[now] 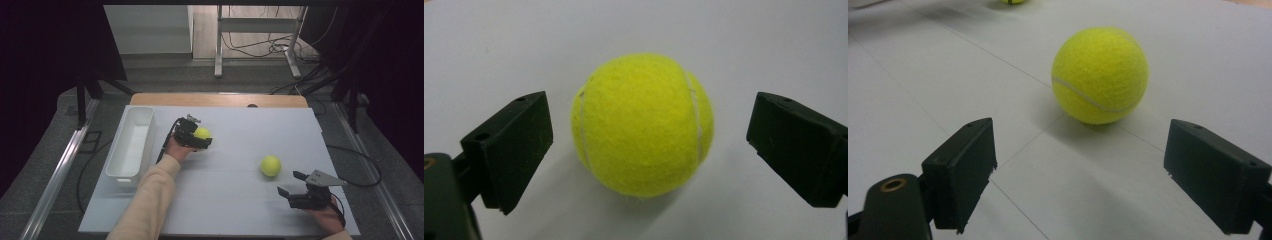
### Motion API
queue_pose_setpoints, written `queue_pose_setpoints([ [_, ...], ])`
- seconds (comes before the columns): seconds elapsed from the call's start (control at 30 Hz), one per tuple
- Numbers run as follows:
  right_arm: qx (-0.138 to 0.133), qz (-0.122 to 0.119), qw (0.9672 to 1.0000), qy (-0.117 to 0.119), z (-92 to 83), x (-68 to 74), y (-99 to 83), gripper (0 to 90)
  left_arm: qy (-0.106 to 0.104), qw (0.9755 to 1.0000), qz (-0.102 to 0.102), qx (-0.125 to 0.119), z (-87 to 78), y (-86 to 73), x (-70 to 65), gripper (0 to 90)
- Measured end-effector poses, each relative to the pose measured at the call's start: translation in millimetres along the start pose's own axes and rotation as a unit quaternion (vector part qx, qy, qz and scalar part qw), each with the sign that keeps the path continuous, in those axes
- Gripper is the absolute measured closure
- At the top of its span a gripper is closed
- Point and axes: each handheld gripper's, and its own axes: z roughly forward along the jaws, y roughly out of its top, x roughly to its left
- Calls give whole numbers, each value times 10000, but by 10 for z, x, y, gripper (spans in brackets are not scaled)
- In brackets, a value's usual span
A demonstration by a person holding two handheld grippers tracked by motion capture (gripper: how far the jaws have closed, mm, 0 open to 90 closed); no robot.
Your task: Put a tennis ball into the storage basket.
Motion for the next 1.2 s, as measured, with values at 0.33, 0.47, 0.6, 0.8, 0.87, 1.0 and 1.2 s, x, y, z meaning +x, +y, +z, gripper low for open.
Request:
queue_pose_setpoints([
  [0.33,8,-2,10000,-7,1,-1,-1,140,4,9999,-16,158,119,-8,12,85],
  [0.47,6,1,10000,-9,1,-2,-1,140,13,9998,-39,202,134,-15,28,128],
  [0.6,6,1,10000,-11,1,-2,-1,140,-8,9998,-30,197,133,-22,41,221],
  [0.8,13,-2,10000,-15,-2,-3,0,141,-13,9998,26,180,117,-29,41,259],
  [0.87,11,1,10000,-16,-3,-3,0,141,2,9998,42,183,110,-30,40,260],
  [1.0,1,10,10000,-18,-3,-3,0,141,-28,9999,23,127,65,-36,50,260],
  [1.2,-5,11,10000,-27,-4,-3,1,142,-71,10000,30,-4,-28,-53,54,260],
])
